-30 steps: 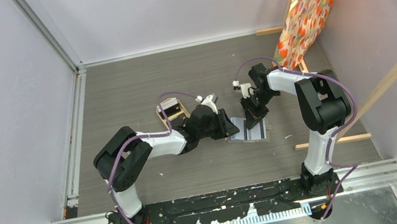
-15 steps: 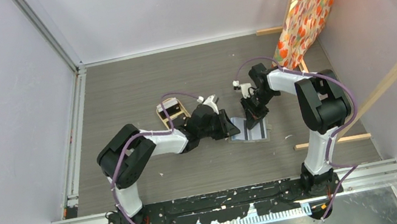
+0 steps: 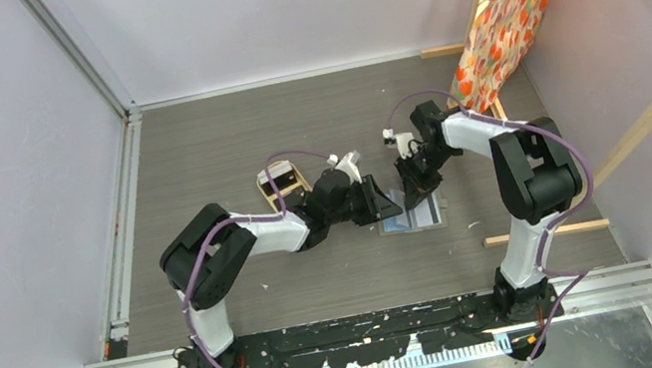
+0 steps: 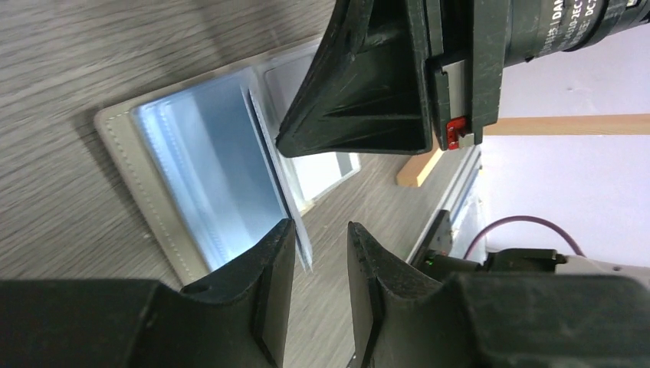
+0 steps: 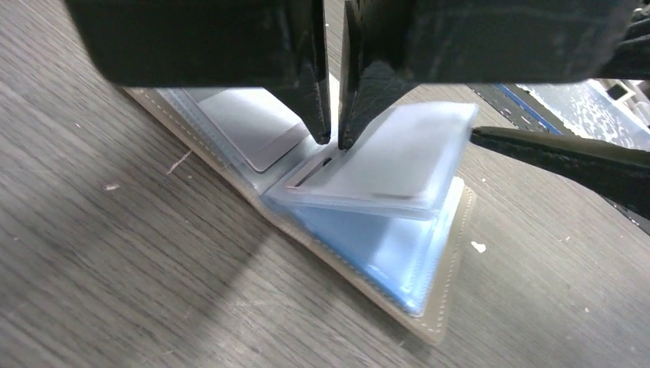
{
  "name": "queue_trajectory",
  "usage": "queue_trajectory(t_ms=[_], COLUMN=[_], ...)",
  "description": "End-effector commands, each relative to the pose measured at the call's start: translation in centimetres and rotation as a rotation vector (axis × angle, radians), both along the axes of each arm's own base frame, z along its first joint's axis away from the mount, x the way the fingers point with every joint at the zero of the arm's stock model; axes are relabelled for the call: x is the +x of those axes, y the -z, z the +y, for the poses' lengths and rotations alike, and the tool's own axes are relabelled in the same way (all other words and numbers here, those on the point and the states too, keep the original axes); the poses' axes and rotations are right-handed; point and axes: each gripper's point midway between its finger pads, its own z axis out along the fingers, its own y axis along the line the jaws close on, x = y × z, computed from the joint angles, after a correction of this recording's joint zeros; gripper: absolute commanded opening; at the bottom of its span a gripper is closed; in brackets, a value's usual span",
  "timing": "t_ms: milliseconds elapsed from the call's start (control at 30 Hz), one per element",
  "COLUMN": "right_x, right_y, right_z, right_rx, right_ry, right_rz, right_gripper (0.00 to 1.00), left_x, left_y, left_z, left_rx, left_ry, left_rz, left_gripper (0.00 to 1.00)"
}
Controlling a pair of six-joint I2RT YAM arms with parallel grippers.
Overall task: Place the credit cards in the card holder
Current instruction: Turn over the card slot in the card holder.
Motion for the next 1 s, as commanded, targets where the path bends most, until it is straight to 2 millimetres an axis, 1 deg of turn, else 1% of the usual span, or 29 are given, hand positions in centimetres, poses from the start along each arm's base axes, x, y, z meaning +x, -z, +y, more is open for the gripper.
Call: queue_trajectory(t_ms=[0, 67, 167, 400, 500, 633, 700, 767, 967], right_x=[1.3, 1.3, 1.6, 3.3, 3.8, 4.2, 4.3, 4.4, 4.3], right_y=[-3.4, -4.0, -5.0, -7.0, -6.8, -5.3, -4.3, -3.8, -4.1], right_z=[0.5, 0.4, 0.0, -2.7, -4.0, -5.5, -6.4, -7.1, -8.0], right_rx=[0.054, 0.063, 0.064, 0.022, -0.02, -0.105, -0.157, -0.187, -0.152], right_ry=[-0.032, -0.036, -0.025, 0.074, 0.124, 0.151, 0.16, 0.169, 0.206], right_rz=[-0.133, -0.146, -0.182, -0.291, -0.312, -0.286, -0.269, -0.256, -0.242], right_gripper=[0.16, 0.18, 0.2, 0.19, 0.19, 0.14, 0.12, 0.09, 0.06], left_x=[0.8, 1.0, 1.2, 1.6, 1.6, 1.6, 1.6, 1.6, 1.0], left_y=[-3.6, -3.5, -3.3, -3.1, -3.6, -4.2, -4.3, -4.3, -3.6], left_z=[-2.5, -2.8, -3.2, -4.4, -5.2, -6.3, -6.9, -7.4, -9.4], left_rx=[-0.144, -0.152, -0.158, -0.185, -0.211, -0.255, -0.276, -0.286, -0.298], left_ry=[0.027, 0.027, 0.027, 0.039, 0.055, 0.075, 0.083, 0.091, 0.133], left_rz=[-0.05, -0.043, -0.036, -0.023, -0.024, -0.017, -0.012, -0.007, 0.016], left_gripper=[0.33, 0.33, 0.33, 0.33, 0.33, 0.33, 0.33, 0.33, 0.33])
